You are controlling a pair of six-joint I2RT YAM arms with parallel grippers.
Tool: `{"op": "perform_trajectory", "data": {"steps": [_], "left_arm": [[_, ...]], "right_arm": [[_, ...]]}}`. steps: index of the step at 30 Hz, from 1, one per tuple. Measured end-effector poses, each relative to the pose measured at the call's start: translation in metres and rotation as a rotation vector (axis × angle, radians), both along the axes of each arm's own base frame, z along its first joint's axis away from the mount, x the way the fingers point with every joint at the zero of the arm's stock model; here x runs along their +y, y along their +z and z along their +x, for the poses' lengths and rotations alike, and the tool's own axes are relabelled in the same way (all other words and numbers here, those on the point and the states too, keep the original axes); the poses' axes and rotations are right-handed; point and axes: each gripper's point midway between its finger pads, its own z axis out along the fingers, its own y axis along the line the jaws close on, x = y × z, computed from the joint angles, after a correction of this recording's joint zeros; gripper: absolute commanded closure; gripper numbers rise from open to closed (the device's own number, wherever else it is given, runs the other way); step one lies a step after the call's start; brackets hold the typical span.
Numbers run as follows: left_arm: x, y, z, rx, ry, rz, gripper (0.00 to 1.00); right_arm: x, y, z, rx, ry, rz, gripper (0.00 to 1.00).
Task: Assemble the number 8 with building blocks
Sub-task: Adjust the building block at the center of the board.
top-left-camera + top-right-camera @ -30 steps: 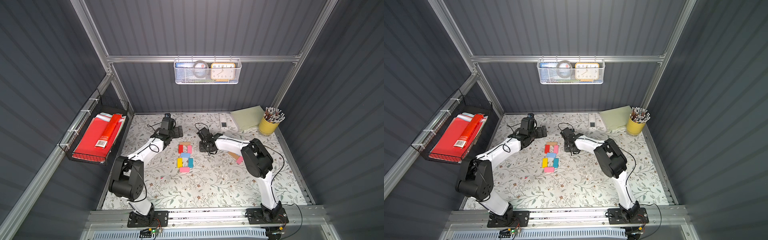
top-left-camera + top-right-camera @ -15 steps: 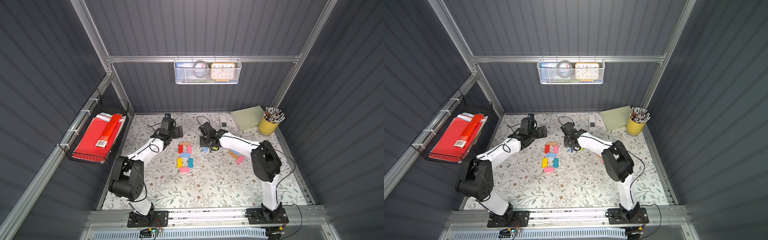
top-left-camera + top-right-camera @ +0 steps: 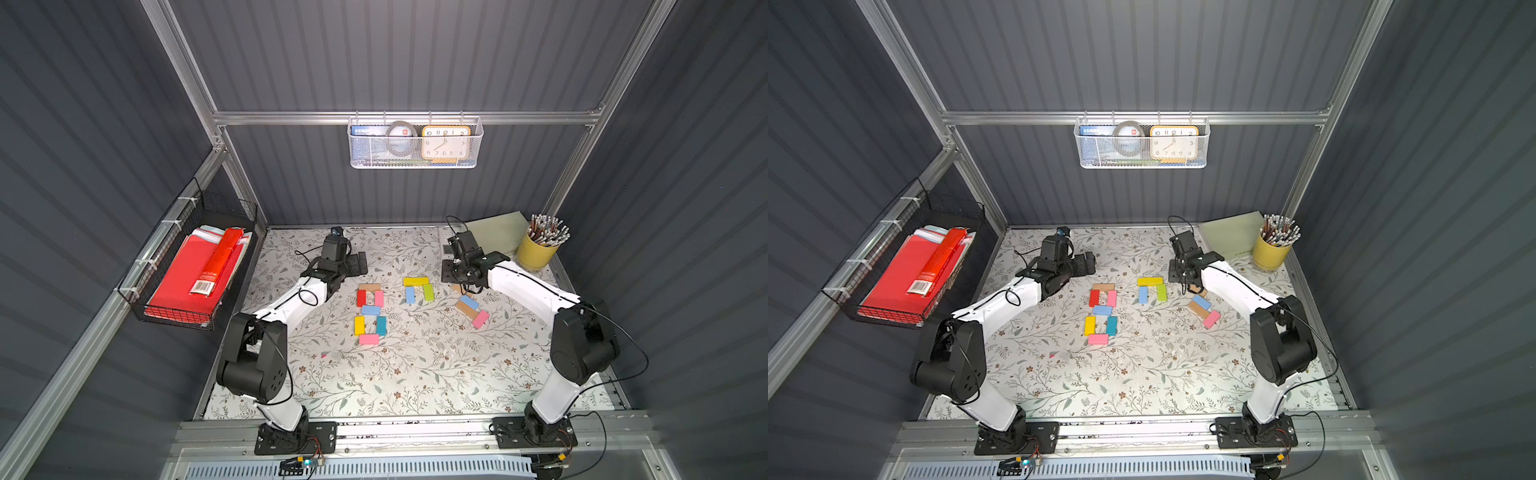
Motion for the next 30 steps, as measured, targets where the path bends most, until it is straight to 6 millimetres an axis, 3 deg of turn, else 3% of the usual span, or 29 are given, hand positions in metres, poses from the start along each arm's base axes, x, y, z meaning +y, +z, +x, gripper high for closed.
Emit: {"op": "perform_trajectory", "data": {"steps": [6, 10, 16, 22, 30], "left_arm": [[0.000, 0.000, 0.000, -0.002, -0.007, 0.004, 0.04], [-0.001, 0.000, 0.000, -0.003, -0.007, 0.004, 0.04], [0.000, 0.000, 0.000, -0.003, -0.003, 0.006, 0.03], [0.001, 0.002, -0.001, -0.009, -0.002, 0.006, 0.04], [0.001, 0.005, -0.001, -0.017, 0.000, 0.005, 0.03]], "right_arm": [[0.044, -0.029, -0.004, 0.050, 0.070, 0.026, 0.44], [0.069, -0.047, 0.013, 0.059, 0.080, 0.011, 0.41], [0.099, -0.055, 0.038, 0.022, 0.083, -0.019, 0.32], [0.108, -0.066, 0.049, 0.010, 0.096, -0.082, 0.21], [0.110, -0.071, 0.055, 0.006, 0.110, -0.155, 0.19]]}}
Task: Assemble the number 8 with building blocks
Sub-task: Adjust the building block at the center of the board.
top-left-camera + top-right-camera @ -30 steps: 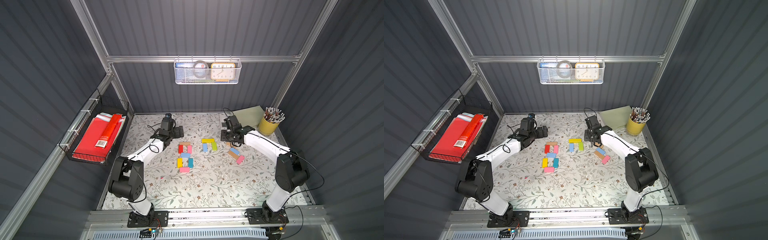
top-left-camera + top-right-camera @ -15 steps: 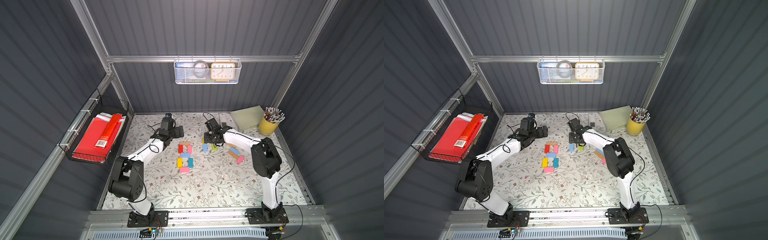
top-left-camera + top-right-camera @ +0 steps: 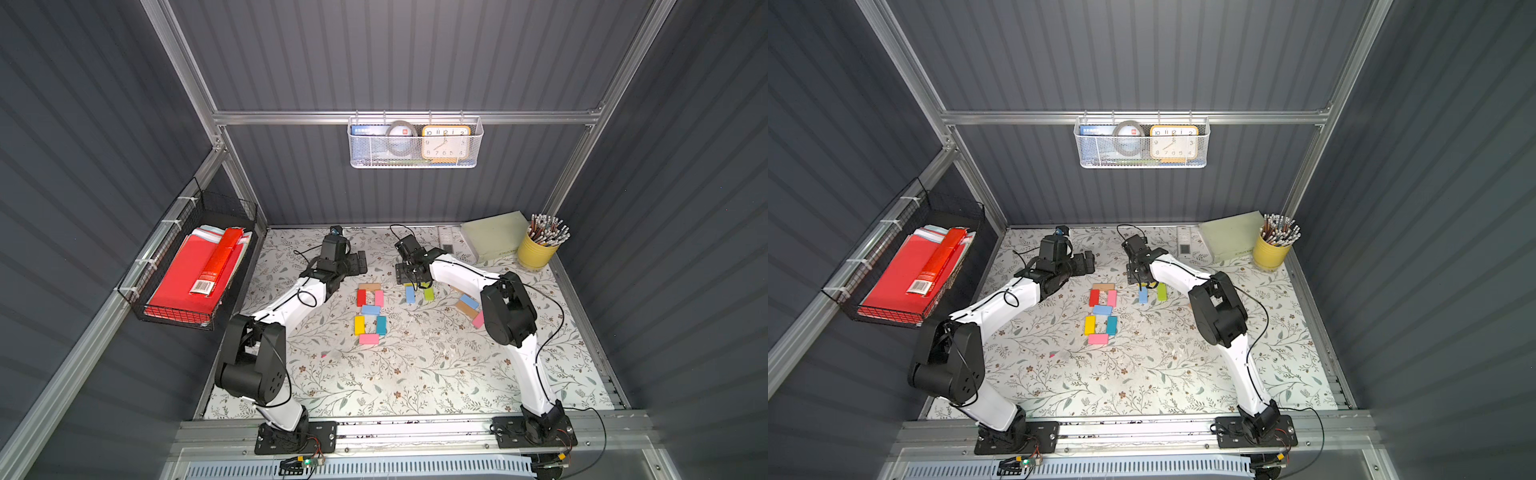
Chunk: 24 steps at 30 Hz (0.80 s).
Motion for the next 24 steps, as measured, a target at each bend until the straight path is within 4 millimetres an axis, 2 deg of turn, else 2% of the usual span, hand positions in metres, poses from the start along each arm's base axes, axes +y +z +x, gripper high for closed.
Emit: {"op": "perform_trajectory", "data": {"steps": [11, 24], "left_arm": [[0.000, 0.000, 0.000, -0.001, -0.001, 0.000, 0.03], [0.000, 0.000, 0.000, -0.001, -0.001, 0.000, 0.03]], "right_arm": [[-0.004, -0.018, -0.001, 0.012, 0.016, -0.103, 0.18], [-0.006, -0.015, -0.001, 0.003, 0.016, -0.128, 0.18]]}}
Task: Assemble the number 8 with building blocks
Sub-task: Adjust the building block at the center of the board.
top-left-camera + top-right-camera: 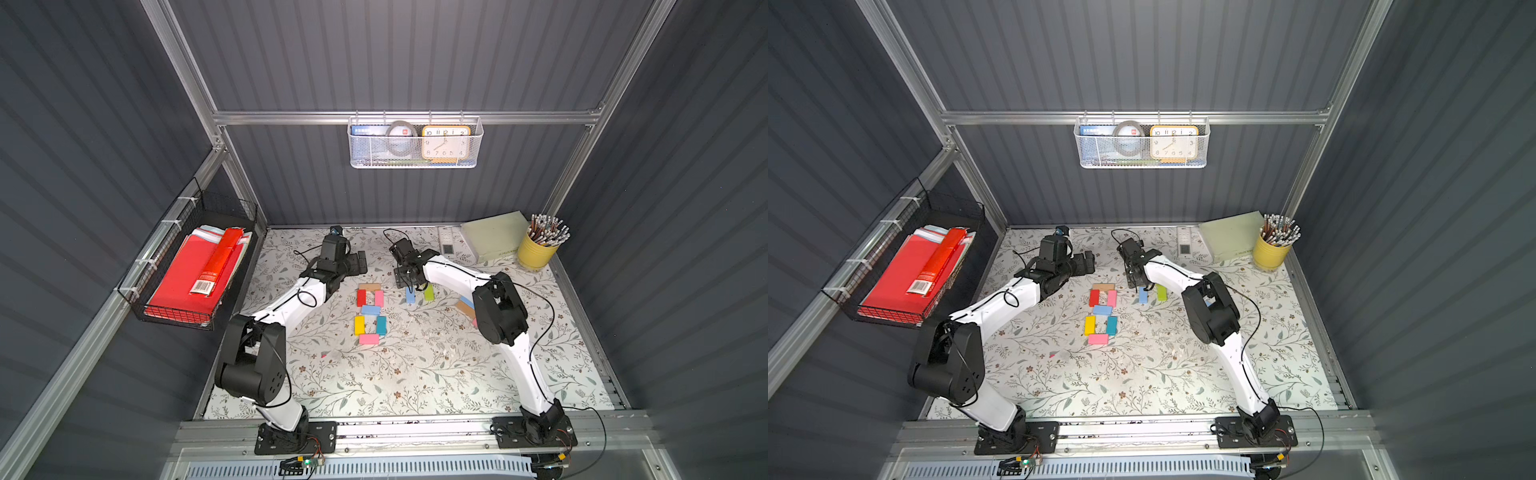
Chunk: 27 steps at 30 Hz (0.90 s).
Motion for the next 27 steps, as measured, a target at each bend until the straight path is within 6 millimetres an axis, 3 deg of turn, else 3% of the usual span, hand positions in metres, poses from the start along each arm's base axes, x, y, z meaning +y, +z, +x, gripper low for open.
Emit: {"op": "perform_trajectory", "data": {"steps": [18, 27], "left_arm": [[0.000, 0.000, 0.000, 0.000, 0.000, 0.000, 0.03], [0.000, 0.000, 0.000, 0.000, 0.000, 0.000, 0.03]], "right_arm": [[-0.005, -0.001, 0.001, -0.009, -0.012, -0.027, 0.18], [-0.006, -0.012, 0.002, 0.002, -0.015, -0.050, 0.18]]}}
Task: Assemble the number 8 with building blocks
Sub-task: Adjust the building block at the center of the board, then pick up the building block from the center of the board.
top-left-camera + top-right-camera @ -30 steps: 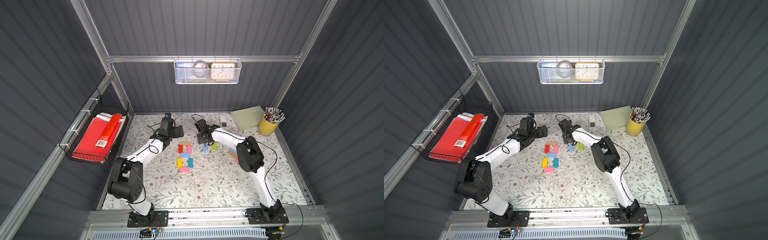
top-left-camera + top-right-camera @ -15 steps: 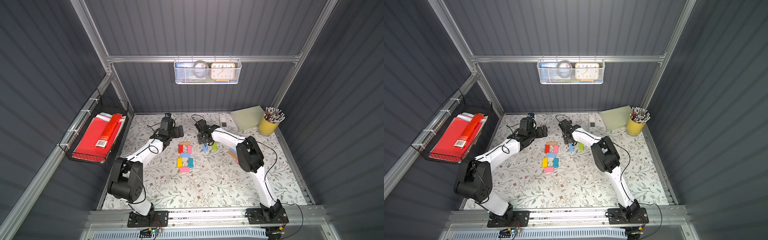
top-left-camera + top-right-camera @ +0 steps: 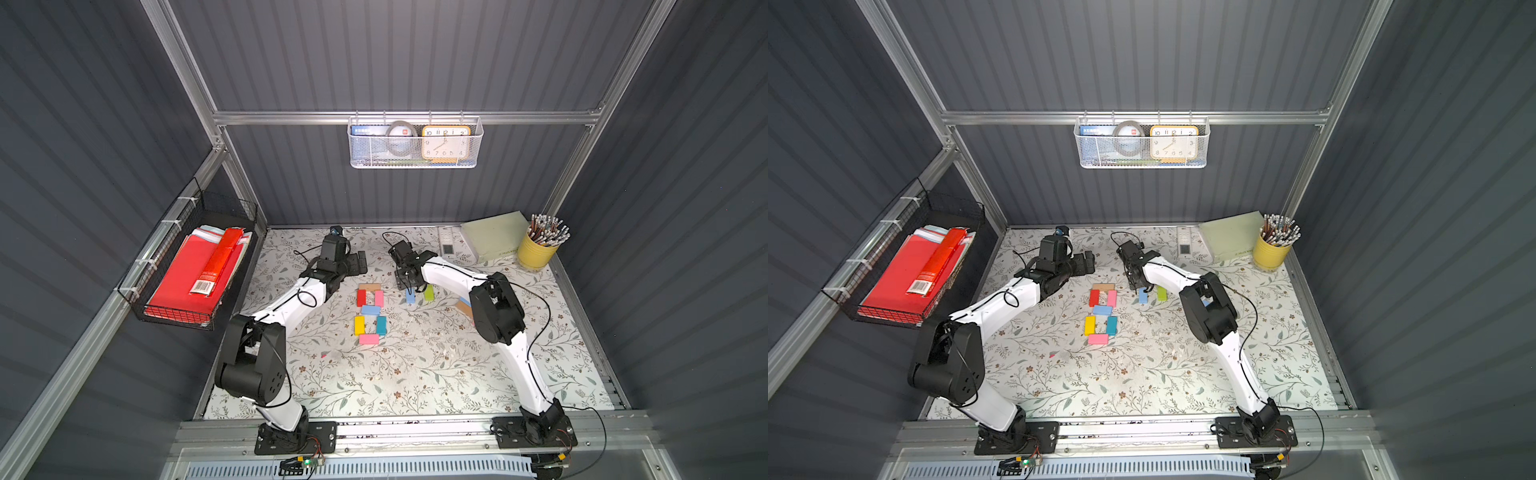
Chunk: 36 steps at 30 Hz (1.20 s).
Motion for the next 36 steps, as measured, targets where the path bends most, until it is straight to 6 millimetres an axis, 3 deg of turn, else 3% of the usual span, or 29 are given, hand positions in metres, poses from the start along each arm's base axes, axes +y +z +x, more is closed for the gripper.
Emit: {"op": "perform_trajectory", "data": {"steps": [6, 9, 17, 22, 26, 31, 33, 36], "left_arm": [[0.000, 0.000, 0.000, 0.000, 0.000, 0.000, 0.03], [0.000, 0.000, 0.000, 0.000, 0.000, 0.000, 0.03], [0.000, 0.000, 0.000, 0.000, 0.000, 0.000, 0.03], [-0.001, 0.000, 0.000, -0.002, -0.007, 0.000, 0.03], [-0.003, 0.002, 0.001, -0.010, -0.022, 0.001, 0.03], [-0.006, 0.003, 0.001, -0.016, -0.042, 0.000, 0.03], [-0.007, 0.003, 0.001, -0.016, -0.047, 0.000, 0.03], [-0.008, 0.003, 0.001, -0.015, -0.055, -0.001, 0.03]], "right_arm": [[0.002, 0.005, 0.000, 0.001, 0.002, 0.009, 0.18], [0.004, 0.018, 0.002, -0.017, 0.004, 0.028, 0.18], [0.009, 0.104, 0.013, -0.134, 0.011, 0.177, 0.17], [-0.018, 0.137, 0.013, -0.154, -0.016, 0.254, 0.19], [-0.069, 0.131, -0.008, -0.110, -0.075, 0.260, 0.22], [-0.143, 0.095, -0.049, -0.005, -0.170, 0.243, 0.24], [-0.158, 0.080, -0.067, 0.044, -0.161, 0.227, 0.25], [-0.161, 0.060, -0.095, 0.111, -0.075, 0.205, 0.28]]}}
